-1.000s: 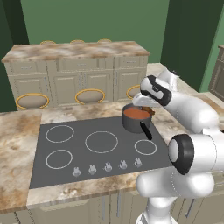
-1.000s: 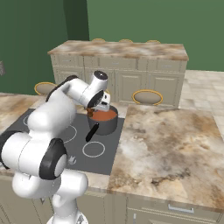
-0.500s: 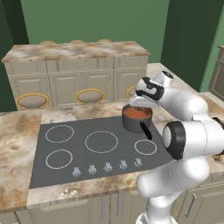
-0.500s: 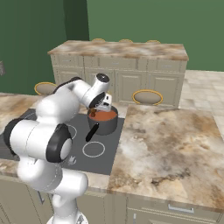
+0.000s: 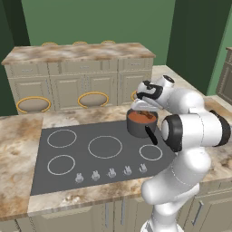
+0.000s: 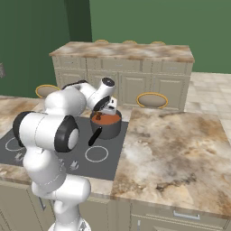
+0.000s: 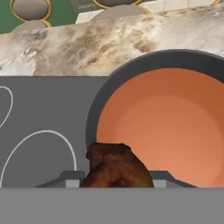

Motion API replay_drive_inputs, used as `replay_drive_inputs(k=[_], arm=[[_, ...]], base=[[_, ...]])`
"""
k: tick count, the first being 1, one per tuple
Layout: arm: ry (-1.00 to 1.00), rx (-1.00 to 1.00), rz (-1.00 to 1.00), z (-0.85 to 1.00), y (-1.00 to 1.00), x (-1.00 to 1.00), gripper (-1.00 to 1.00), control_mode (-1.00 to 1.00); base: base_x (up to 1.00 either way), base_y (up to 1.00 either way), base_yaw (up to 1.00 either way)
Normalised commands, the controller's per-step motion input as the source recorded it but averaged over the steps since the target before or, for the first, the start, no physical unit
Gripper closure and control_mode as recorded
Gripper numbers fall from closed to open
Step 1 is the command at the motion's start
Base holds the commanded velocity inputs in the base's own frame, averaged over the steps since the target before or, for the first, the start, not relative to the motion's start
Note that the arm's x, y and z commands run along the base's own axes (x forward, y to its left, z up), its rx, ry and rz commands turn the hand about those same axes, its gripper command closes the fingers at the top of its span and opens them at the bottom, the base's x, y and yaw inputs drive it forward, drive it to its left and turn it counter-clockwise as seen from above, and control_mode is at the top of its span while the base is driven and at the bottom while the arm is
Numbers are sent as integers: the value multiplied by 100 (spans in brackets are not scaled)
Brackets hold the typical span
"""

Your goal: Retrieve the chicken drumstick from the fridge and place it on the saucepan with marinade on the stove.

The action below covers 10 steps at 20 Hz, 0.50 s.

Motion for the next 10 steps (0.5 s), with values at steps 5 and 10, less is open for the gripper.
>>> replay_drive_inputs(k=[5,10], arm=[[0,0,0,-5,-5,17,100,-100],[0,0,0,-6,-5,18,100,-100]], base=[[0,0,0],[0,0,0]])
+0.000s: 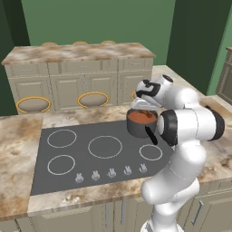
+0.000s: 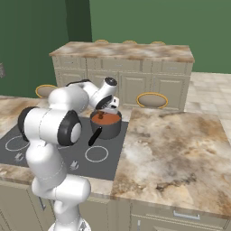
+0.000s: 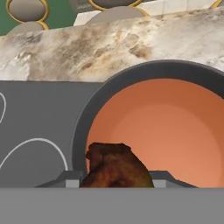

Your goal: Retrieve the chicken drumstick from the fridge and place it on the saucepan with marinade on the stove.

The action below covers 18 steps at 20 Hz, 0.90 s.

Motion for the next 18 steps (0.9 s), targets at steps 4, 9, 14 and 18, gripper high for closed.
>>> replay_drive_inputs(k=[4,9,14,18], arm=[[0,0,0,-15,-1,21,100,-100],[0,0,0,-21,0,21,100,-100],[0,0,0,-13,-1,20,100,-100],[0,0,0,-6,-4,11,-100,-100]], base=[[0,0,0],[0,0,0],[0,0,0],[0,0,0]])
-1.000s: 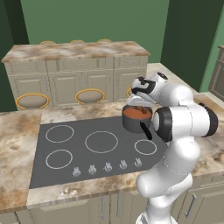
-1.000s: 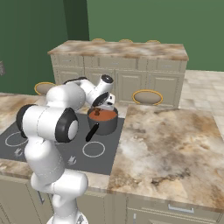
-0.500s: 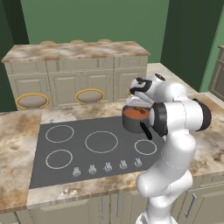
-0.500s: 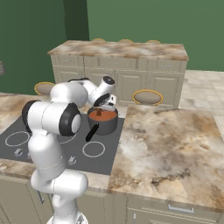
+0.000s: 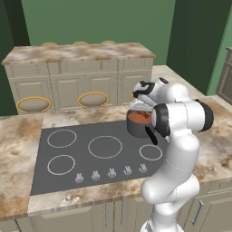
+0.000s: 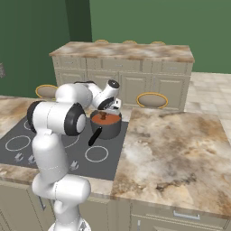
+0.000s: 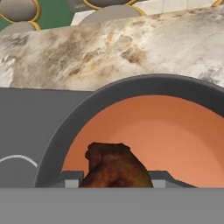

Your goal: Retrieve the chicken drumstick from the fridge and place it on the saucepan with marinade on the stove.

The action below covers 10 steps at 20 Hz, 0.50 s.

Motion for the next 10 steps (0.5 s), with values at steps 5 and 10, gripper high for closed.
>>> replay_drive_inputs(k=[5,10], arm=[[0,0,0,-8,-3,13,-100,-100],[0,0,0,-12,0,33,-100,-100]], base=[[0,0,0],[0,0,0]])
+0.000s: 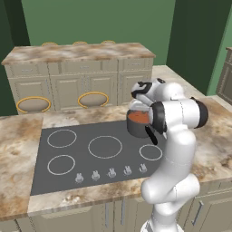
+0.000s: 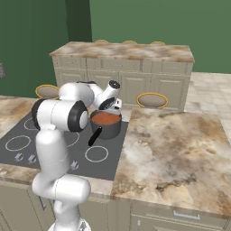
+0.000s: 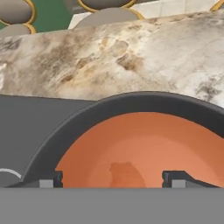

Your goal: Retrieve the chicken drumstick from the fridge and place it on the saucepan with marinade on the stove.

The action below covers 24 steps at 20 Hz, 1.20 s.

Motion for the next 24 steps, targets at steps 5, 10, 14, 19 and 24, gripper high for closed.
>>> replay_drive_inputs(k=[5,10,14,19,24], arm=[[0,0,0,-3,-2,32,-100,-100],[-2,0,0,12,-35,-20,-100,-100],[-23,0,0,27,-17,-63,-100,-100],[-25,0,0,27,0,-65,-100,-100],[-26,0,0,33,0,-92,-100,-100]], base=[[0,0,0],[0,0,0],[0,0,0],[0,0,0],[0,0,0]])
